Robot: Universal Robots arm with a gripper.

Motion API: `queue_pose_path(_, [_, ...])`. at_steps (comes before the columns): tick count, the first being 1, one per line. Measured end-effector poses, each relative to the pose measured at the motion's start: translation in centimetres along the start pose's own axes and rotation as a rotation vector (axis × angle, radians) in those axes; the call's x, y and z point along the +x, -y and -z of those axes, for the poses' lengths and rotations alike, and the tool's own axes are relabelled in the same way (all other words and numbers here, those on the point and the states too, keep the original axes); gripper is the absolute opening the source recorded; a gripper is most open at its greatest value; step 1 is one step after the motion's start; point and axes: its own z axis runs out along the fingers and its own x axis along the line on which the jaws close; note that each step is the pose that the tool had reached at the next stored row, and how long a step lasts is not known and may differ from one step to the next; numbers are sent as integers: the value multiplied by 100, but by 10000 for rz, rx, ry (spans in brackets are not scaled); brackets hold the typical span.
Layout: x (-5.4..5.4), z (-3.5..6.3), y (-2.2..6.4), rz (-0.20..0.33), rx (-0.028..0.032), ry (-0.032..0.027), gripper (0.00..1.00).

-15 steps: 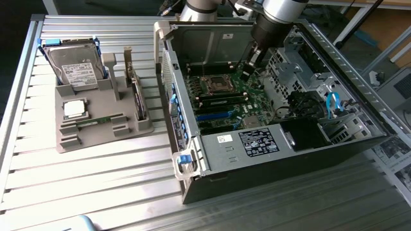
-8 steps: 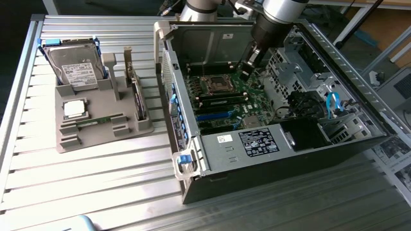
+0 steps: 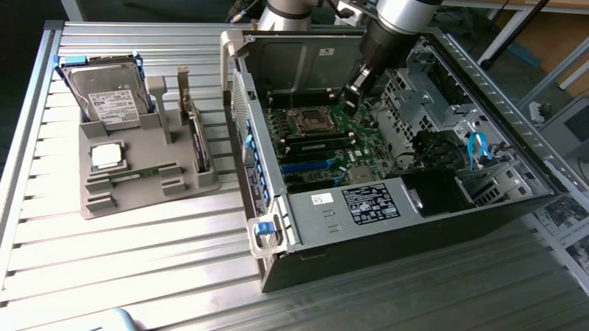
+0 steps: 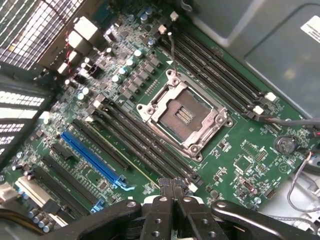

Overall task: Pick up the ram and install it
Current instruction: 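Press down the ram until it locks into place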

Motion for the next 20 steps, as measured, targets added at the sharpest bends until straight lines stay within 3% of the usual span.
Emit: queue_pose_path(20, [0,-4,0,-1664,-116,76,11])
